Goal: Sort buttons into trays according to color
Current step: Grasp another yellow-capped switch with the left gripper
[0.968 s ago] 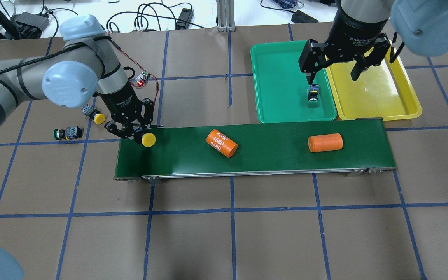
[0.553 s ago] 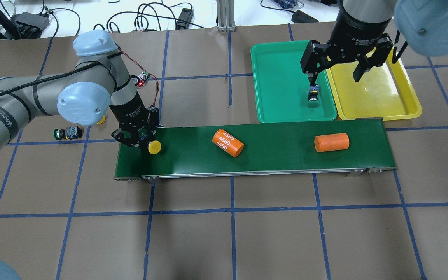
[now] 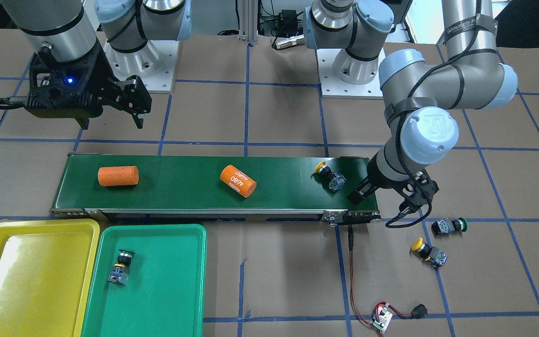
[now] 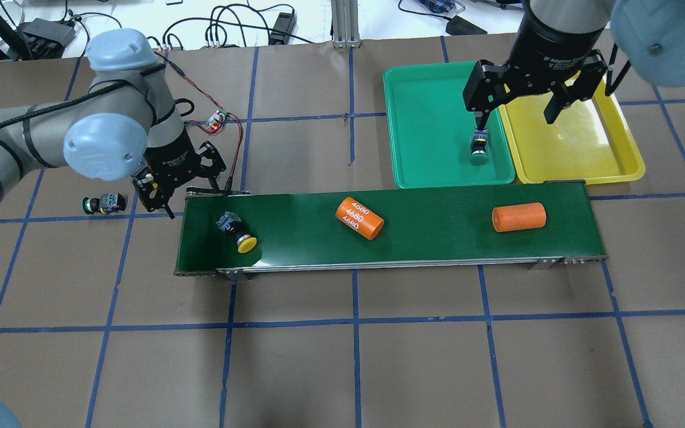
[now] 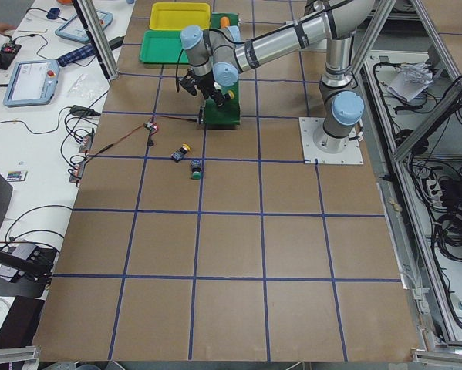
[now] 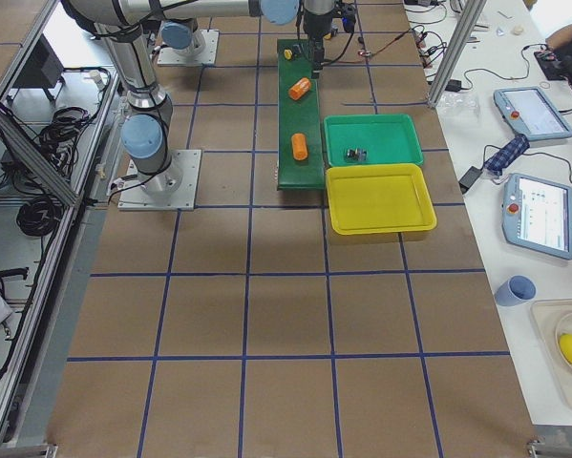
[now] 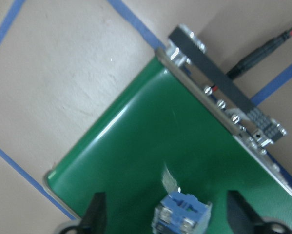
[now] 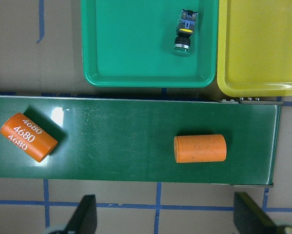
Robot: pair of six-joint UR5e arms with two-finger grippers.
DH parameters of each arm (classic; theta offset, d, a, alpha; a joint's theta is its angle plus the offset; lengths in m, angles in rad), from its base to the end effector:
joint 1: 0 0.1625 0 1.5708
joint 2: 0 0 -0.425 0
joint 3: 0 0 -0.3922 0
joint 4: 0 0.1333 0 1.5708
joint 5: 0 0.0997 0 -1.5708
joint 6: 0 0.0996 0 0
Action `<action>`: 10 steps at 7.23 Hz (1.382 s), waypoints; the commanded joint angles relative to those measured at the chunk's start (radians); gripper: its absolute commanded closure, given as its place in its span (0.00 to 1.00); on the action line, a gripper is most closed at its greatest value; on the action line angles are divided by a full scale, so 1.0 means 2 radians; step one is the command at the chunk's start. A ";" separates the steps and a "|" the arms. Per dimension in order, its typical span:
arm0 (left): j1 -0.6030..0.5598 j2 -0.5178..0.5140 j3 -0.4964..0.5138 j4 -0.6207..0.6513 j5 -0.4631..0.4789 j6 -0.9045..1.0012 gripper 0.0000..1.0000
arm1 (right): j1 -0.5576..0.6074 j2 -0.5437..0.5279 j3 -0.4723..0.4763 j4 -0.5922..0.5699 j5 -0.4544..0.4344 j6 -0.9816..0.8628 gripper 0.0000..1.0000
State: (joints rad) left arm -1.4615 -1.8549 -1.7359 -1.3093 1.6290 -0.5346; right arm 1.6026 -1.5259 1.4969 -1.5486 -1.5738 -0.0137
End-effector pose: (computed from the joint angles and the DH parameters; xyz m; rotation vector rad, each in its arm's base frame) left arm -0.0666 -0.5624 0.2839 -0.9522 2.8809 0.2605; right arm 0.1492 -0.5070 0.4995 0.0714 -3.1378 0.0107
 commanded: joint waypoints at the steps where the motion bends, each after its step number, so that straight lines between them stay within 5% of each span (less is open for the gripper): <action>1: 0.076 -0.043 0.044 0.019 -0.001 0.171 0.00 | -0.001 -0.005 0.000 0.000 0.001 0.000 0.00; 4: 0.096 -0.138 0.105 0.128 0.001 0.359 0.00 | -0.001 -0.009 0.005 0.000 -0.002 -0.001 0.00; 10: 0.100 -0.165 0.067 0.169 0.002 0.366 0.00 | -0.001 -0.016 0.009 0.001 -0.002 -0.001 0.00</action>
State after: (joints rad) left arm -1.2624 -2.1920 -1.5791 -0.9715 1.6292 0.1996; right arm 1.6000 -1.5535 1.5111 -1.5474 -1.5785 -0.0142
